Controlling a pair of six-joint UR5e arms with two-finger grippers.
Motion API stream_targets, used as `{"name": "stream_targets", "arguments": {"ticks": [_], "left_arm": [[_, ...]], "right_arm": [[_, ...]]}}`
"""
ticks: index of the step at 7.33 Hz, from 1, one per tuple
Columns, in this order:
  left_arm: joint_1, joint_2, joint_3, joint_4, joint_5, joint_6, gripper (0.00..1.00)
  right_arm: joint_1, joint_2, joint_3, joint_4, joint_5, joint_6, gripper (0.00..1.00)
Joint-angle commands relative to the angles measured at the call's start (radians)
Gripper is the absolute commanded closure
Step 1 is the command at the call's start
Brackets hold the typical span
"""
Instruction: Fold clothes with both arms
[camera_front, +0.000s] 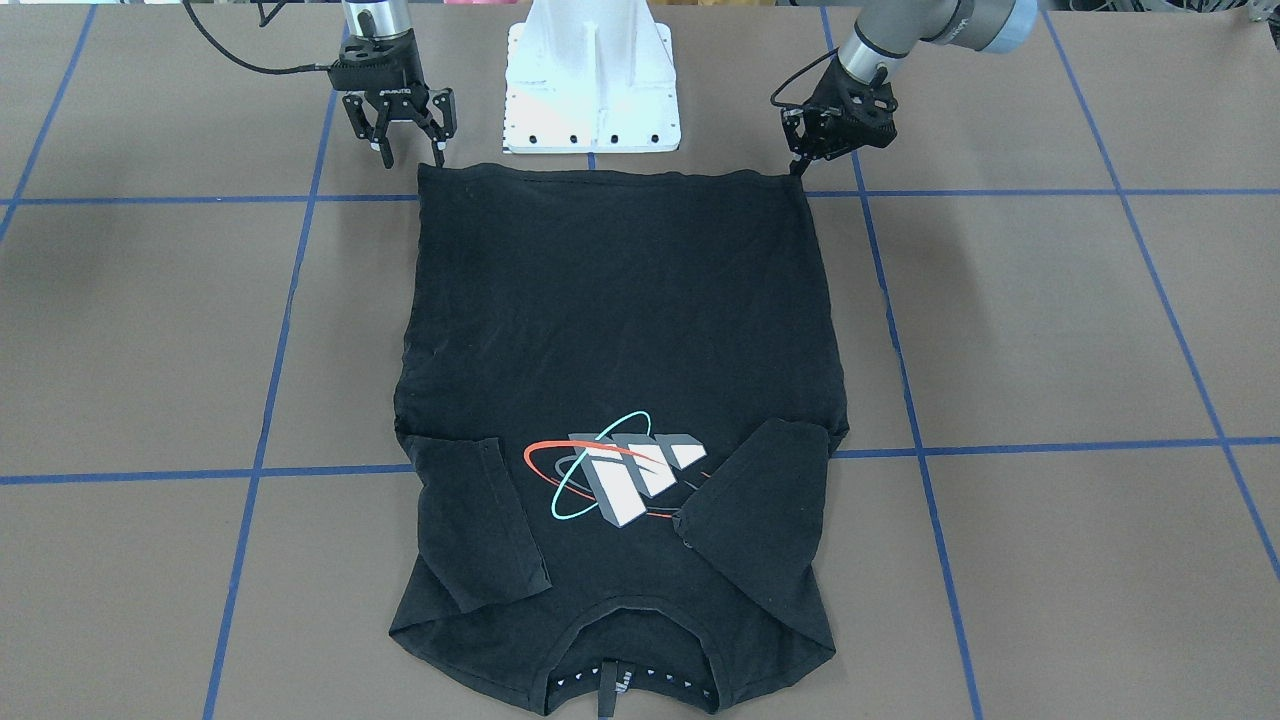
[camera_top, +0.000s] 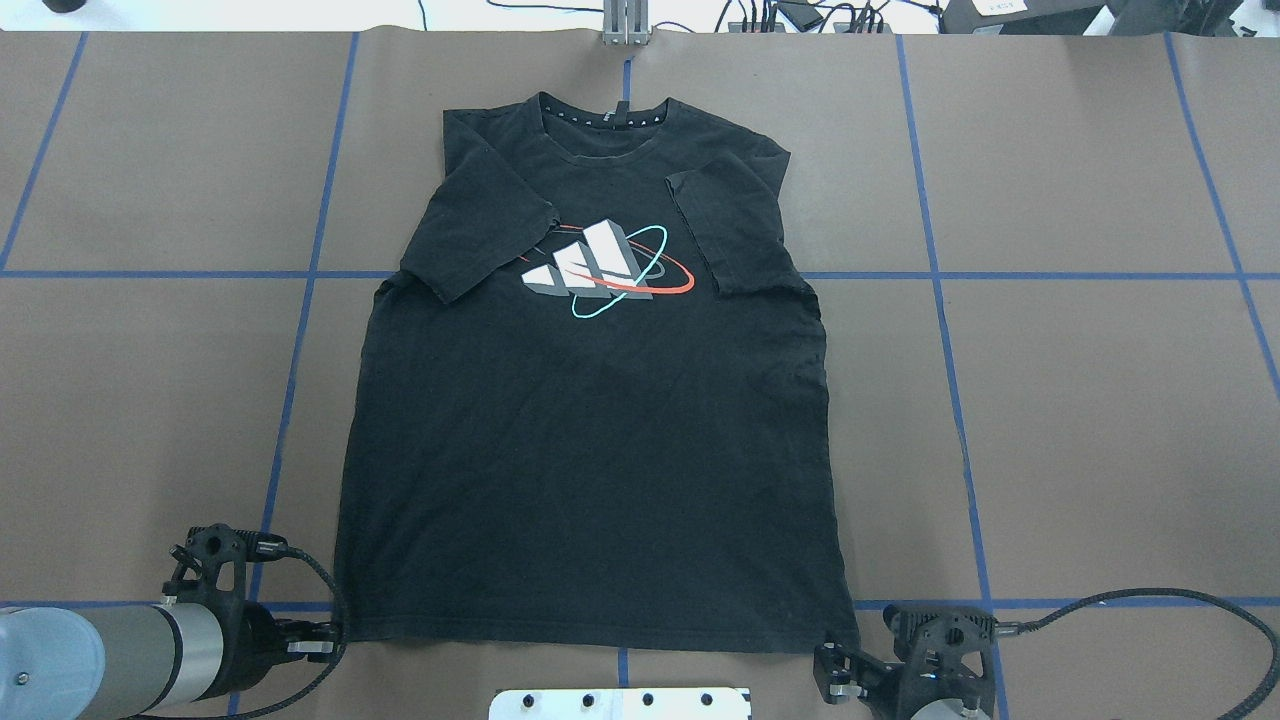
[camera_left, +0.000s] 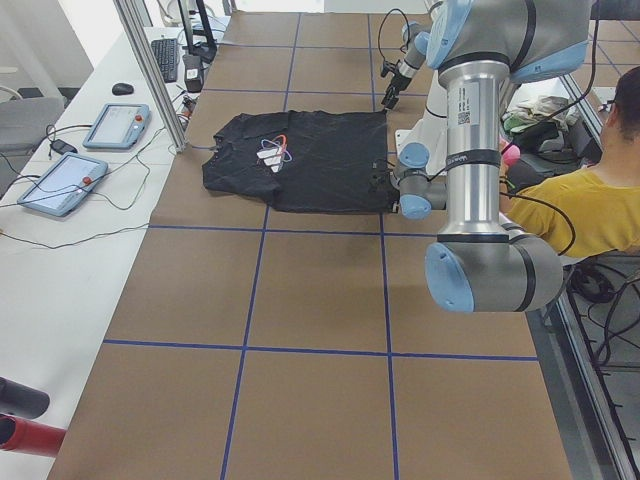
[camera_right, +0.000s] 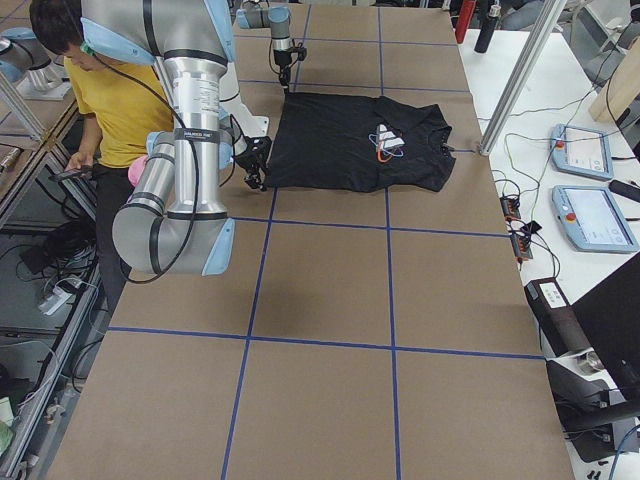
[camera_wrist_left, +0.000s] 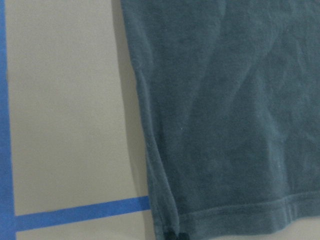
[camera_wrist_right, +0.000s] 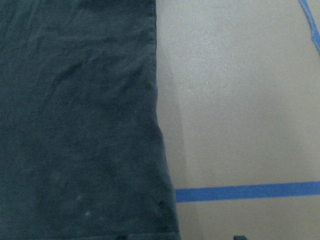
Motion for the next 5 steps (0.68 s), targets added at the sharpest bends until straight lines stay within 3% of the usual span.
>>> {"name": "stream_targets", "arguments": {"ticks": [1,5], "left_arm": [[0.000,0.000,-0.002,-0.001,-0.002,0.000,1.00],[0.000,-0.001,-0.008,-0.002,-0.008,0.000,1.00]], "right_arm": [[-0.019,0.011,-0.005,0.000,-0.017,0.002,0.30],[-0.024,0.031,-0.034,0.000,-0.030,0.004,0.54]]}}
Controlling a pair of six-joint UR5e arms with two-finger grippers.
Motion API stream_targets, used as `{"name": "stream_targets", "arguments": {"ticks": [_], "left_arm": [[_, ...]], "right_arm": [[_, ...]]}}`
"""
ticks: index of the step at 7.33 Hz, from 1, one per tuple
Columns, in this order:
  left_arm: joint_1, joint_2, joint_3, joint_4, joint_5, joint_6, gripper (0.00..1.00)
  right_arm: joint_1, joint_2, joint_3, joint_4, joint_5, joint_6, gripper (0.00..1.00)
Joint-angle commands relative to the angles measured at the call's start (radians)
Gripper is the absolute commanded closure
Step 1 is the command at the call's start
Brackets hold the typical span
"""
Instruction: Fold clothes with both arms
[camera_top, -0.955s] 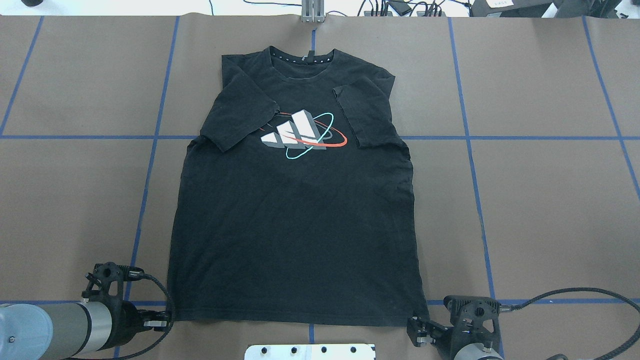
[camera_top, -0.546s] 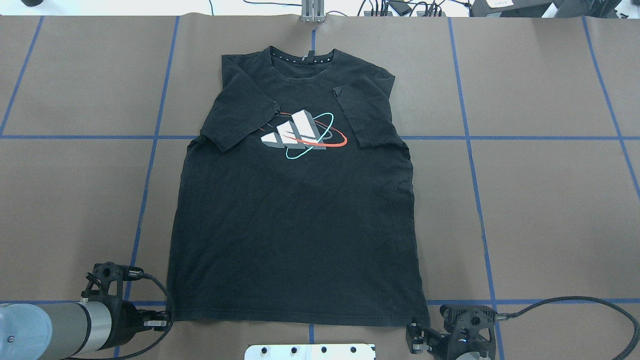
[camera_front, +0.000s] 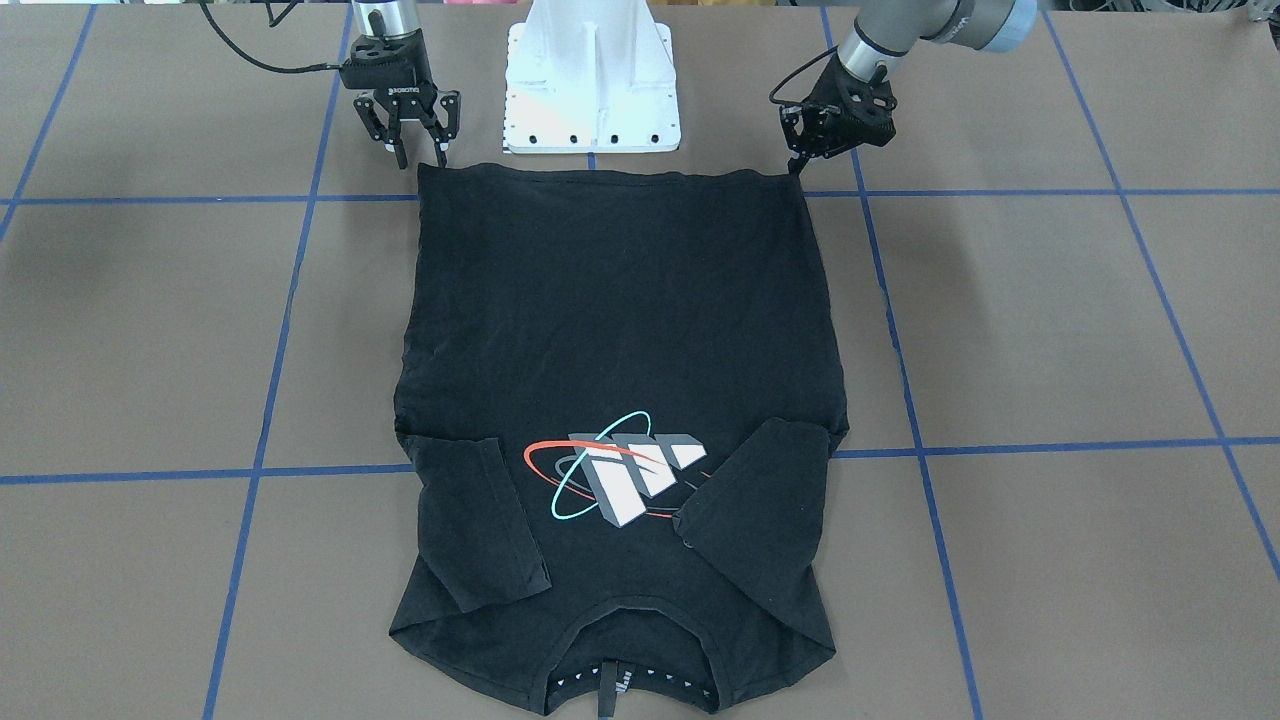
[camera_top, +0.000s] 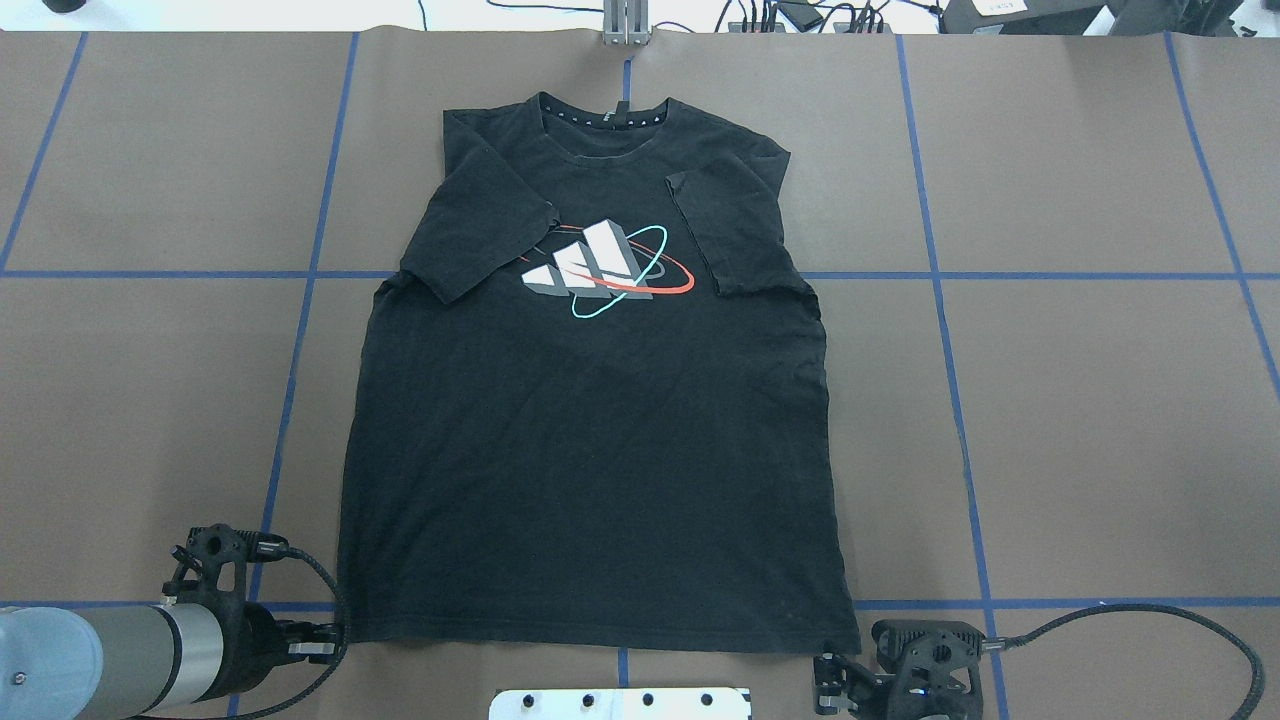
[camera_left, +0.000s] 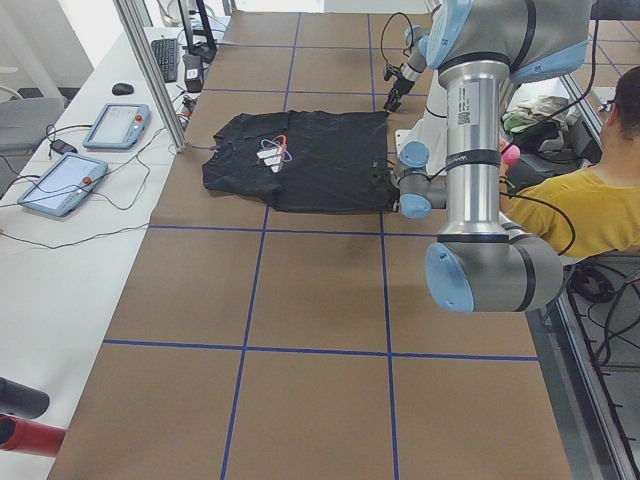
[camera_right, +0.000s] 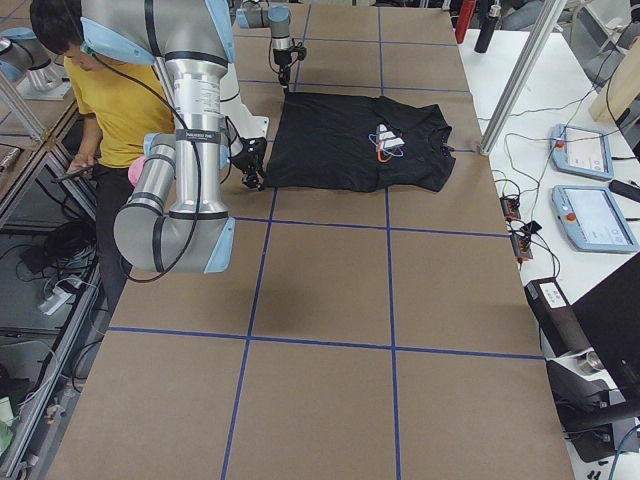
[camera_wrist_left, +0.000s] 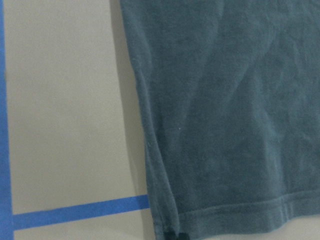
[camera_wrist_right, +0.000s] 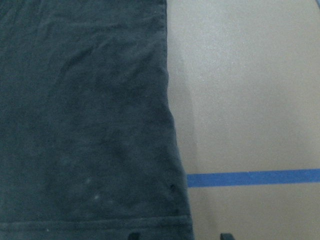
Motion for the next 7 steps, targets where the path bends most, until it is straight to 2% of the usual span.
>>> {"name": "stream_targets", "arguments": {"ticks": [1,6,7], "left_arm": [[0.000,0.000,-0.001,0.000,-0.001,0.000,1.00],[-0.002,0.001,-0.007,0.000,-0.003,0.000,1.00],[-0.002,0.001,-0.007,0.000,-0.003,0.000,1.00]], "right_arm": [[-0.001,0.017,-0.006,0.000,-0.001,0.000,0.54],[0.010,0.010,-0.015,-0.002,-0.003,-0.003,0.57],[0.015,0.013,-0.014,-0.002,-0.001,-0.005,0.61]]}}
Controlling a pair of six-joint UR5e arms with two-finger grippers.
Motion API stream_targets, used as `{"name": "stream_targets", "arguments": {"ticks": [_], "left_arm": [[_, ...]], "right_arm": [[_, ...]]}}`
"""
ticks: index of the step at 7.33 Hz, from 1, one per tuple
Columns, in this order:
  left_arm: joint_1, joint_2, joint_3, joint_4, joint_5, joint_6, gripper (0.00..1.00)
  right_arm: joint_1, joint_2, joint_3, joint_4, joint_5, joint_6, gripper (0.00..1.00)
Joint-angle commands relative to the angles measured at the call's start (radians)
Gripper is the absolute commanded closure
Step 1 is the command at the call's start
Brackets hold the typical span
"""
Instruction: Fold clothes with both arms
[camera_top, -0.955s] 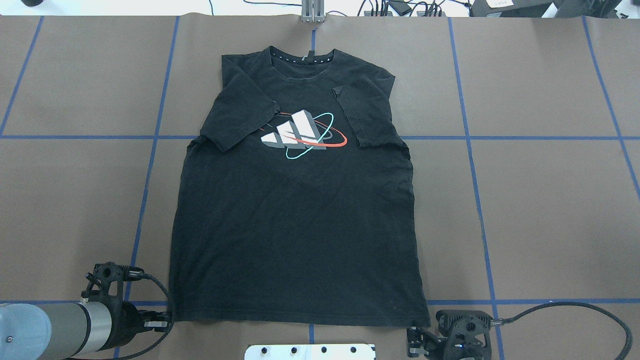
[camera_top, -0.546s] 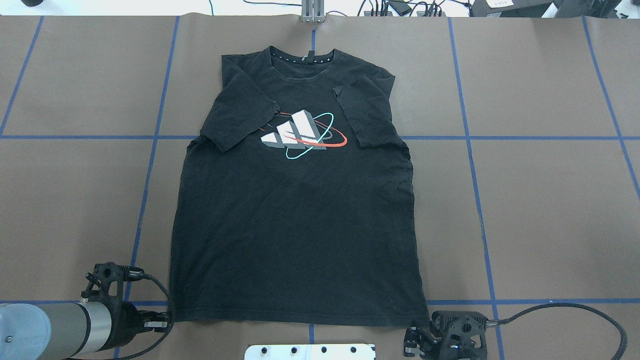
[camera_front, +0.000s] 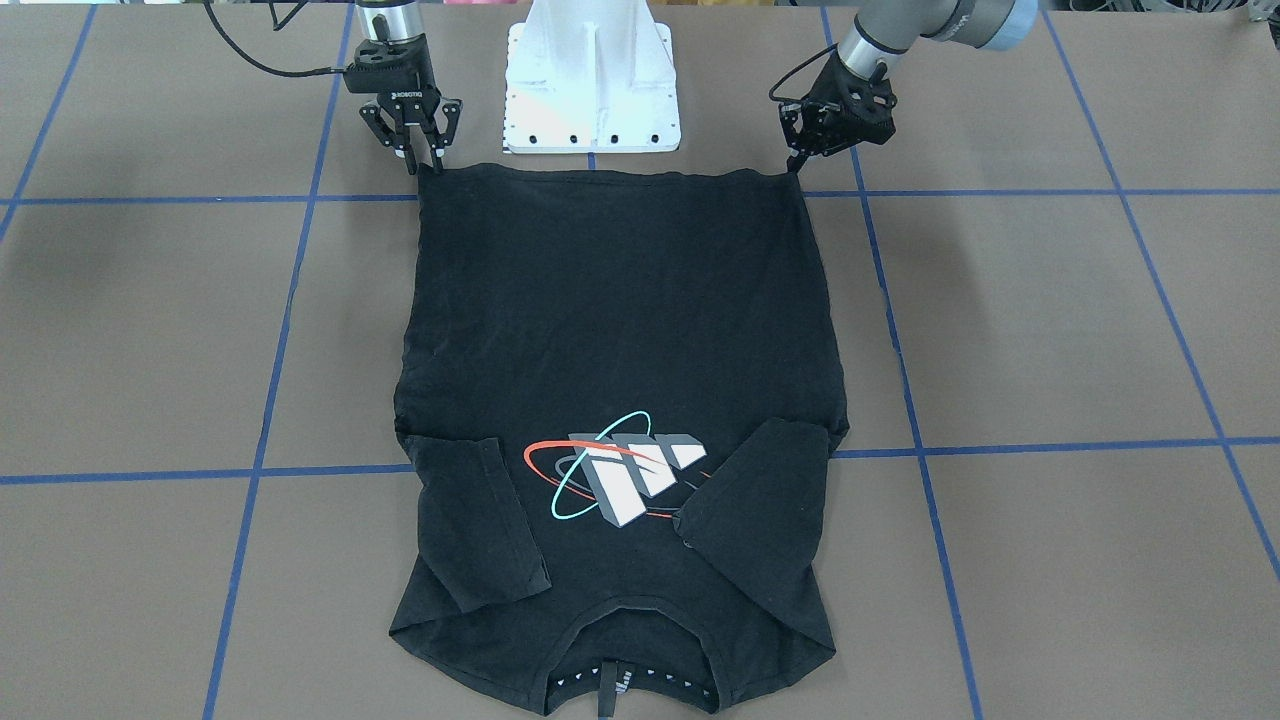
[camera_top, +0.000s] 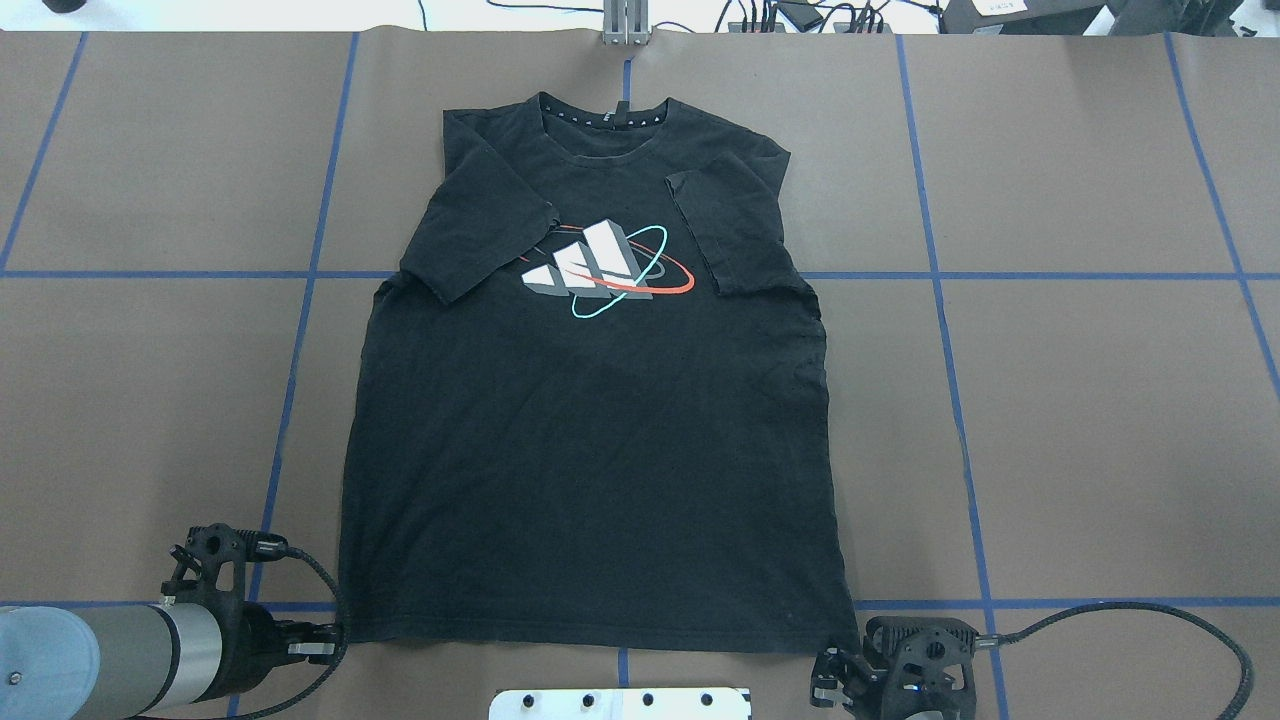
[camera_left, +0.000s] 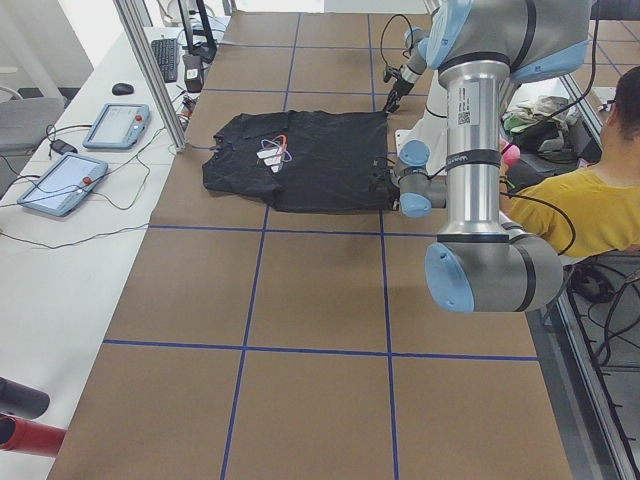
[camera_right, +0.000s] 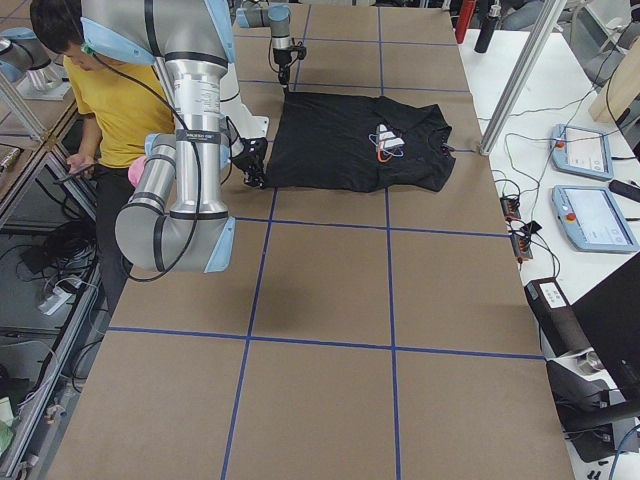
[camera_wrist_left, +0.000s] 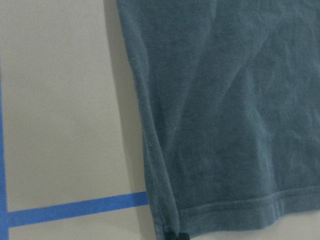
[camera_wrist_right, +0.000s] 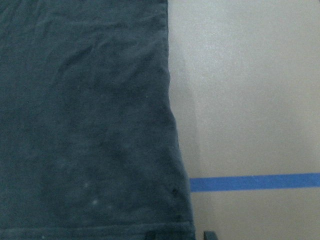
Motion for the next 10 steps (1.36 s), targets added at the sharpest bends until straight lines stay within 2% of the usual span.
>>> {"name": "stream_targets", "arguments": {"ticks": [1,2,5,6,7,8,10], "left_arm": [[0.000,0.000,-0.001,0.000,0.000,0.000,1.00],[0.000,0.000,-0.001,0.000,0.000,0.000,1.00],[-0.008,0.008,-0.031,0.002,-0.002,0.002,1.00],[-0.012,0.018,-0.075,0.009,-0.015,0.005,1.00],[-0.026,0.018,-0.118,0.040,-0.090,0.006,1.00],[-0.073,0.012,-0.192,0.126,-0.168,0.023,1.00],[-0.117,0.012,-0.400,0.339,-0.262,0.077,1.00]], "right_arm": [[0.011,0.003,0.000,0.000,0.001,-0.006,0.86],[0.015,0.003,0.002,0.000,0.001,-0.006,1.00],[0.031,0.006,0.018,0.000,0.007,-0.009,1.00],[0.039,0.001,0.063,0.000,0.018,-0.011,1.00],[0.044,-0.008,0.125,-0.009,0.045,-0.014,1.00],[0.051,-0.029,0.188,-0.011,0.065,-0.015,1.00],[0.048,-0.135,0.392,-0.058,0.192,-0.056,1.00]]}}
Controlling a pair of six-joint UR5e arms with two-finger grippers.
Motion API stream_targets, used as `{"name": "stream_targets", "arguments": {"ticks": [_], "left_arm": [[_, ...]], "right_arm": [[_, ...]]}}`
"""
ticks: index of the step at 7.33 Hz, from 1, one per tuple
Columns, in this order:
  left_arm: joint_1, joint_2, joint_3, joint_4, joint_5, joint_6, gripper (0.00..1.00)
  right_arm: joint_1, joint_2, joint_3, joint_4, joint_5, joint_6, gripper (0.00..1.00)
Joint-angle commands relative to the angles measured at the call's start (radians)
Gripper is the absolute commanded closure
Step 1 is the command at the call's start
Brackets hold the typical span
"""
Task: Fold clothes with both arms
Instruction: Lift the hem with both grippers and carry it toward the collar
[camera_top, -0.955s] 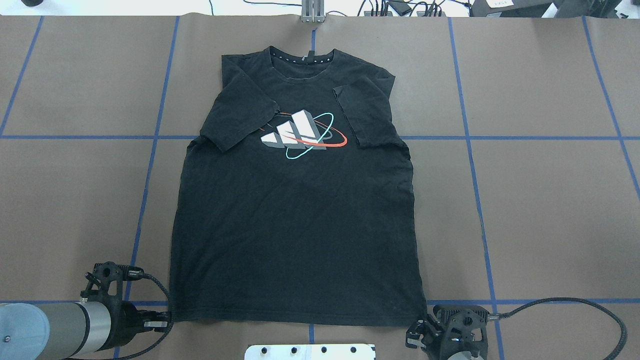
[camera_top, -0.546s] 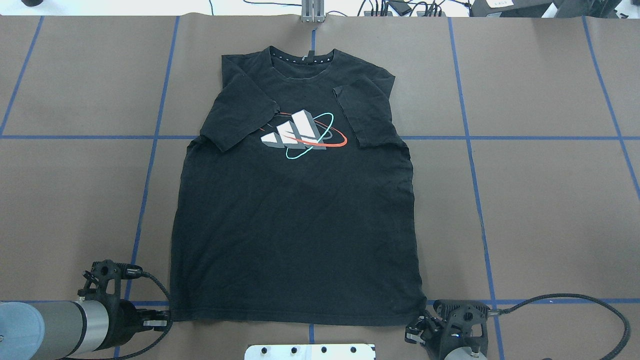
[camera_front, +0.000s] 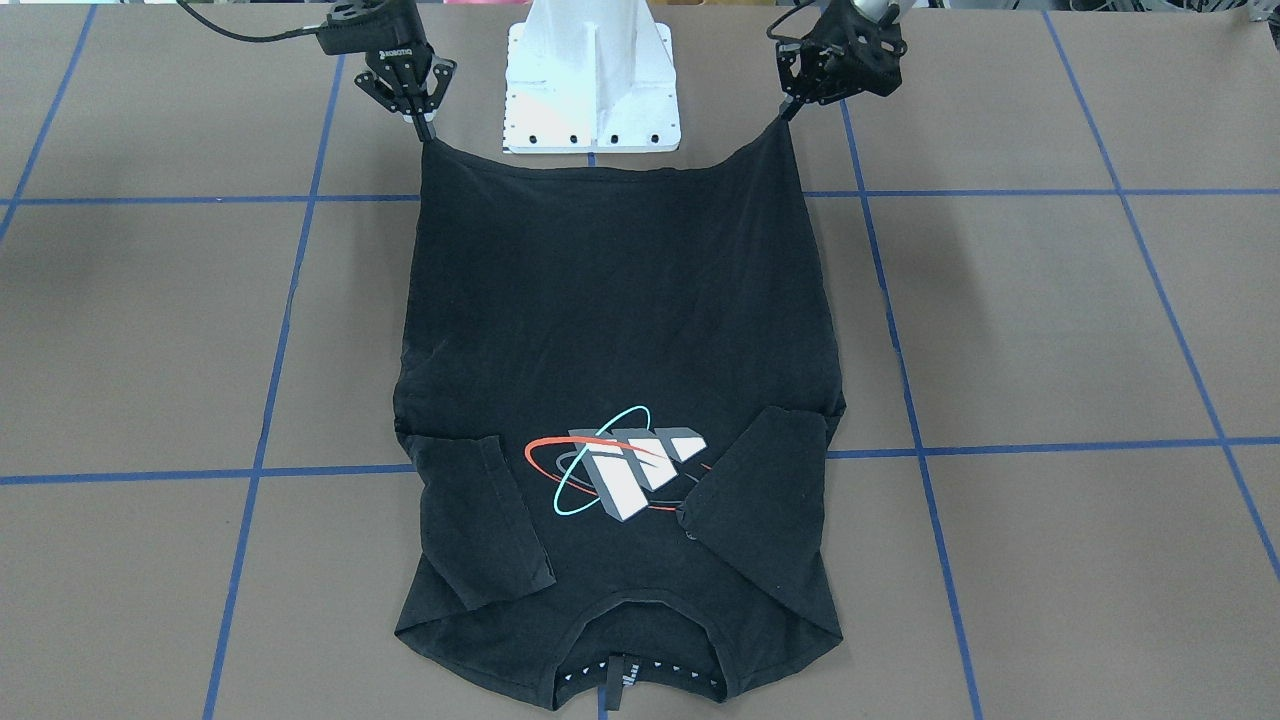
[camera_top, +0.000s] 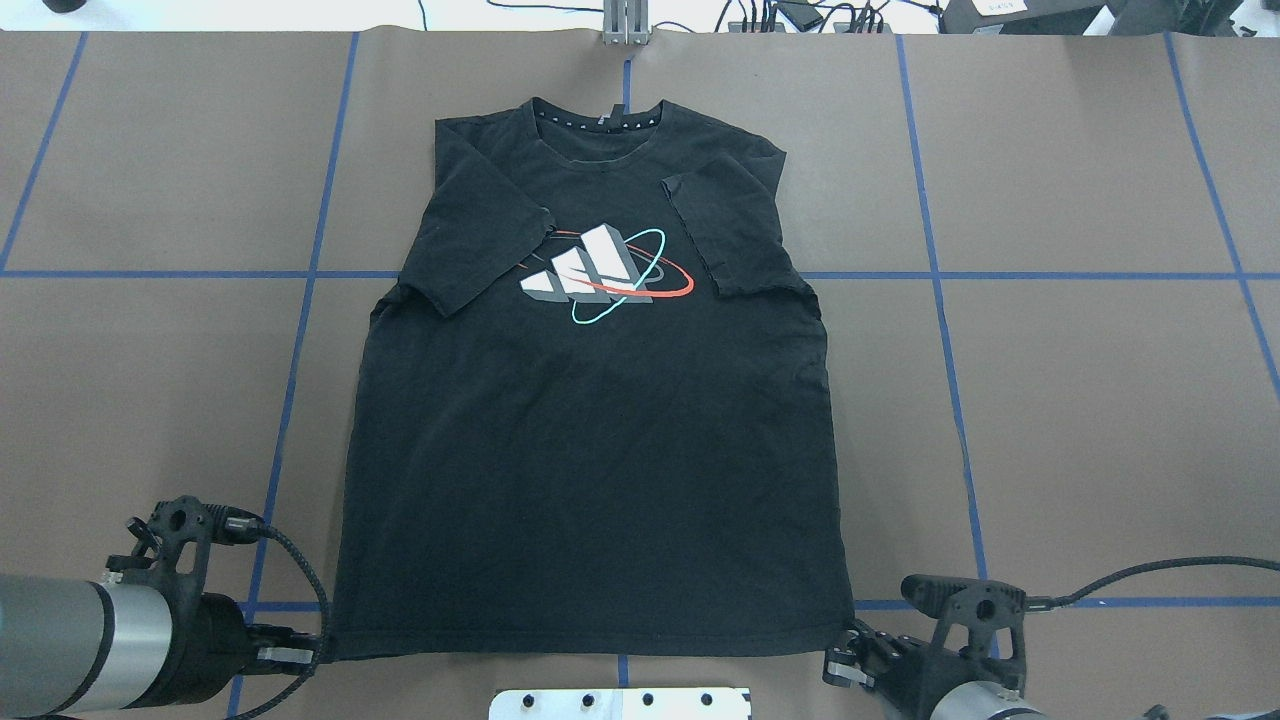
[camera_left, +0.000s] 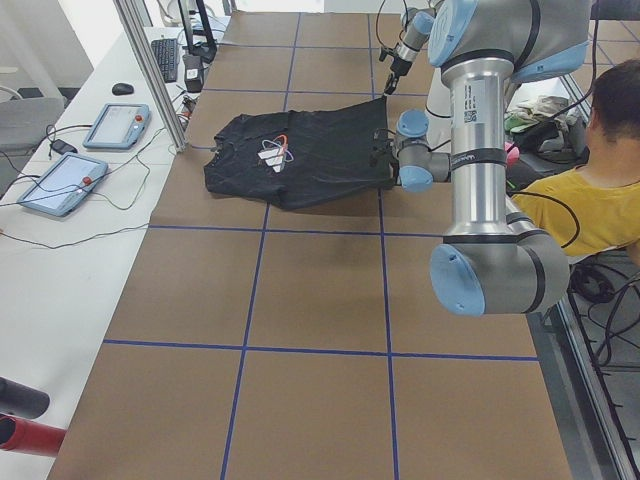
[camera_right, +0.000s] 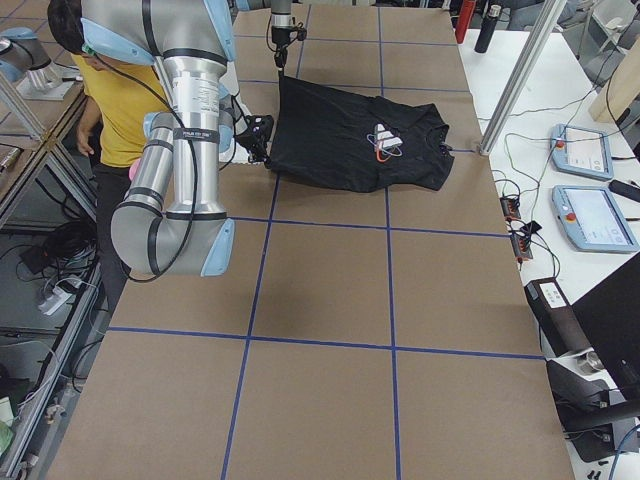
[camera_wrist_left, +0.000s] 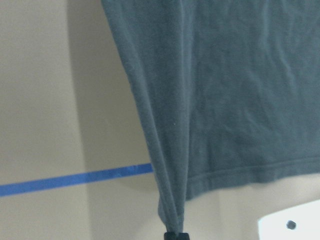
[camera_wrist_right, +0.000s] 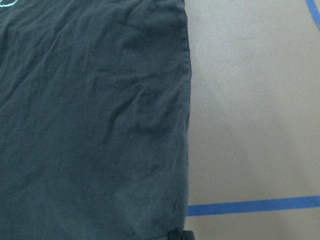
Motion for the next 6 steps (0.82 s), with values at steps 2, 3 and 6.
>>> {"name": "stream_targets", "arguments": {"ticks": [2,3,6], "left_arm": [[-0.029,0.006,-0.274,0.250,-0.126,0.029,1.00],[-0.020,0.009,-0.311,0.271,-0.146,0.027,1.00],[-0.067,-0.023,-0.249,0.294,-0.140,0.029,1.00]], "right_arm": [[-0.111,-0.061,0.274,-0.151,0.104,-0.024,1.00],[-0.168,-0.058,0.338,-0.209,0.101,-0.022,1.00],[-0.096,-0.014,0.338,-0.243,0.066,-0.016,1.00]]}}
